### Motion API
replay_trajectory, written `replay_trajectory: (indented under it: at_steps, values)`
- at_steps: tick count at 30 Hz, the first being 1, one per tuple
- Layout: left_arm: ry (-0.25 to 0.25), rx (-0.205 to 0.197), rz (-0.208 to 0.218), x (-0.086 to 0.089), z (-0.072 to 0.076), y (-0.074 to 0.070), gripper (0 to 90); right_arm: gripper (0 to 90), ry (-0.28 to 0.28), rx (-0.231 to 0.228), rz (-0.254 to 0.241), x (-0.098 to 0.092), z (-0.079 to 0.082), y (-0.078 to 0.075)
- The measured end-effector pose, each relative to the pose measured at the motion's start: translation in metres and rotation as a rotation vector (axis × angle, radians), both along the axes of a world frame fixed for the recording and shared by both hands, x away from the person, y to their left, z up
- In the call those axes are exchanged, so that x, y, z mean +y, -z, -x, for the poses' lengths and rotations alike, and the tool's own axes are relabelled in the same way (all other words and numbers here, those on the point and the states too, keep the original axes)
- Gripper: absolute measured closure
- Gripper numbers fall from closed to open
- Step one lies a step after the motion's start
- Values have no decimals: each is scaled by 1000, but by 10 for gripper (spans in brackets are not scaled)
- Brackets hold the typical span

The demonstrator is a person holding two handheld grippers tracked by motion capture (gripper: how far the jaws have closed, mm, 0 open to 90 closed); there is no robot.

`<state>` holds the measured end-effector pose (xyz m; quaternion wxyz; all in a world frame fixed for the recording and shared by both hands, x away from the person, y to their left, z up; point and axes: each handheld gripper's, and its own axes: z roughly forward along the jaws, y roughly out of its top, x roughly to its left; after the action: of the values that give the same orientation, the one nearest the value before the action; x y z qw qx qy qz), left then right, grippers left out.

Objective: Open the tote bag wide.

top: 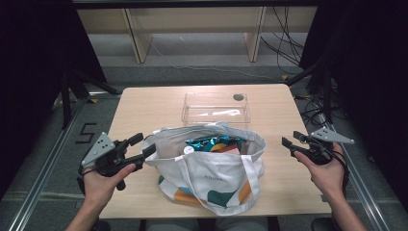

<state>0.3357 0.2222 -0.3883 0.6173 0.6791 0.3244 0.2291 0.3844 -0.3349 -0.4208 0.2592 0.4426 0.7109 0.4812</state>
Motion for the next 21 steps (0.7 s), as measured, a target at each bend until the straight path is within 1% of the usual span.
replay_trajectory:
  at_steps: [1, 2, 3, 4, 5, 6, 7, 8, 9, 10, 11, 12, 13, 14, 15, 16, 17, 18, 19, 20, 21]
  values:
    - [5, 7, 0, -3, 1, 0, 350, 432, 2, 0, 4, 0, 0, 1]
    - [10, 3, -6, -4, 1, 0, 350, 429, -4, -5, 9, 0, -1, 1]
    - [15, 6, -4, -6, 1, -1, 350, 426, -2, -8, 11, -1, -1, 1]
    - [25, 0, 3, -7, 0, -1, 349, 417, 4, -12, 14, -1, -1, 1]
    - [39, -9, 1, -9, 0, -2, 349, 414, 4, -6, 5, -1, -1, 1]
    - [39, 1, -15, -11, 2, -3, 349, 410, 23, 23, -32, 3, 1, 2]
    - [46, 2, -20, -13, 2, -4, 350, 408, 19, 9, -11, 1, 0, 3]
    - [60, 0, -27, -18, 3, -5, 353, 406, 19, 19, -12, 2, 0, 3]
    - [78, -5, -45, -22, 4, -7, 363, 405, 23, 29, -17, 2, 1, 3]
    - [103, -10, -48, -28, 4, -9, 380, 404, 7, 11, -1, 0, -2, 4]
    - [133, 3, -60, -36, 6, -13, 410, 403, 13, 2, 1, 1, -3, 5]
    - [161, -4, -63, -44, 8, -16, 445, 402, 9, 11, -7, 1, -3, 4]
    - [182, -15, -70, -52, 10, -19, 464, 401, 12, 3, 1, 1, -3, 5]
    - [199, -28, -92, -58, 11, -22, 484, 400, 13, -3, 7, 1, -4, 5]
    - [230, -44, -130, -69, 13, -25, 497, 399, 12, 3, 0, 2, -3, 5]
    - [247, -54, -165, -75, 13, -28, 505, 398, 7, 18, -6, 3, -3, 4]
    - [272, -64, -217, -83, 13, -31, 507, 397, 16, 30, -14, 5, -2, 4]
    - [310, -79, -265, -92, 12, -33, 513, 395, 27, 40, -15, 5, -1, 4]
    - [344, -88, -287, -99, 10, -34, 525, 392, 13, 26, -11, 5, -2, 4]
    - [359, -87, -305, -104, 8, -34, 537, 391, 15, 27, -12, 6, -2, 4]
    - [380, -84, -340, -110, 6, -34, 540, 390, 14, 18, -5, 6, -2, 4]
